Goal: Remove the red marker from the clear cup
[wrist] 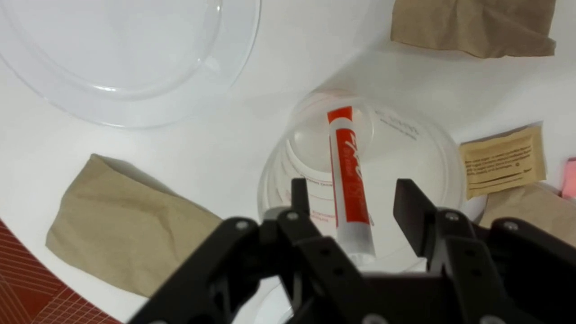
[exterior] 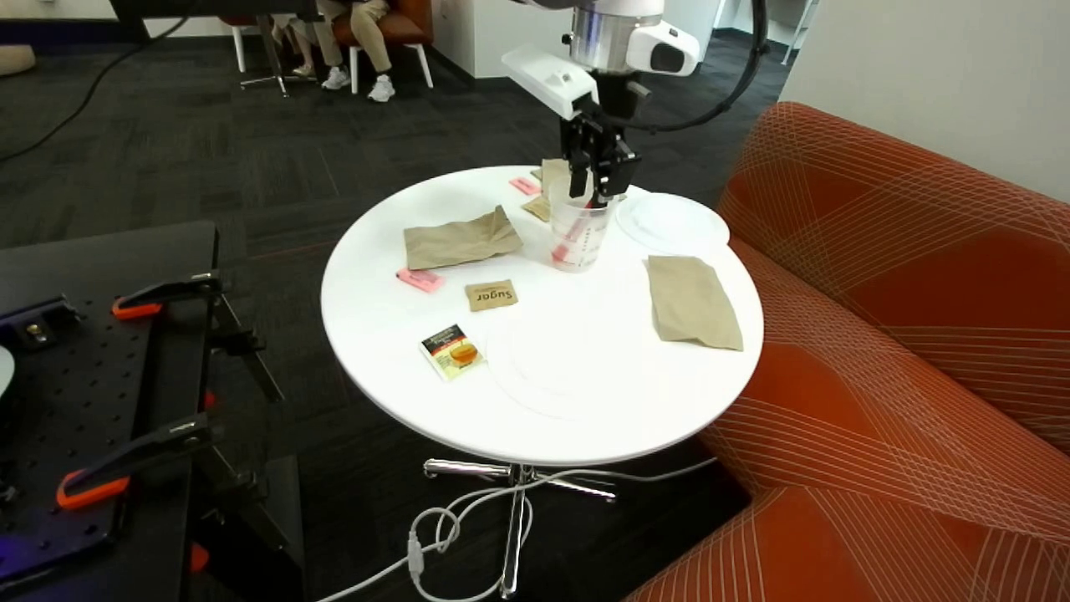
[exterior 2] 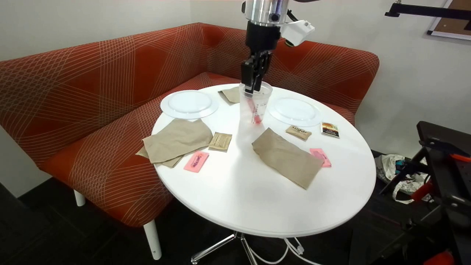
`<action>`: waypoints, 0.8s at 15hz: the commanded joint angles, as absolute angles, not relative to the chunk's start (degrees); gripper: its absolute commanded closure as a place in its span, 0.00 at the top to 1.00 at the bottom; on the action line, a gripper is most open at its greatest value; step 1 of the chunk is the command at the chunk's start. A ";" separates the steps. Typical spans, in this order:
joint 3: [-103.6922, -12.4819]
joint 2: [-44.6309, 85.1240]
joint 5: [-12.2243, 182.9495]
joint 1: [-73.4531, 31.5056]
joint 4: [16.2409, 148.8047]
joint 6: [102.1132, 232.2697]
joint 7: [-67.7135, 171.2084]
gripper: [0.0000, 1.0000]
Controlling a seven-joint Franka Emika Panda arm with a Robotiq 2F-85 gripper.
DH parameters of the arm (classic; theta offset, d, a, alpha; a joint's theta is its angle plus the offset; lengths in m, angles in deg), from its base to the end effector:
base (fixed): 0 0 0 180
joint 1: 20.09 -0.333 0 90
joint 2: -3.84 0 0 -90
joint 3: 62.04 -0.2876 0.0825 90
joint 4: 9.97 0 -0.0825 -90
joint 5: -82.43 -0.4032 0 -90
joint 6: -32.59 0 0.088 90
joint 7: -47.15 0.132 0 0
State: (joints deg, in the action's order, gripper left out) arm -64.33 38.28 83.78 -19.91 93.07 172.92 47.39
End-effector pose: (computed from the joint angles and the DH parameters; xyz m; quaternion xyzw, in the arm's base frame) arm 0.6581 0.0233 0.1549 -0.9994 -0.0214 -0.0251 0.0040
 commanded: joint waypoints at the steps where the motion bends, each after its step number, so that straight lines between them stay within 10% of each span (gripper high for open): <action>1: -63.70 40.12 83.05 -20.64 90.50 172.80 48.12 0.54; 8: -63.32 42.09 83.31 -21.18 88.37 173.41 49.21 0.51; 9: -63.39 42.33 83.22 -21.14 88.11 173.26 49.11 0.26; 12: -63.35 42.65 83.22 -21.22 87.95 173.35 49.19 0.12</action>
State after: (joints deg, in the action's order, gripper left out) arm -64.22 41.73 83.78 -20.31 89.45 173.19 47.91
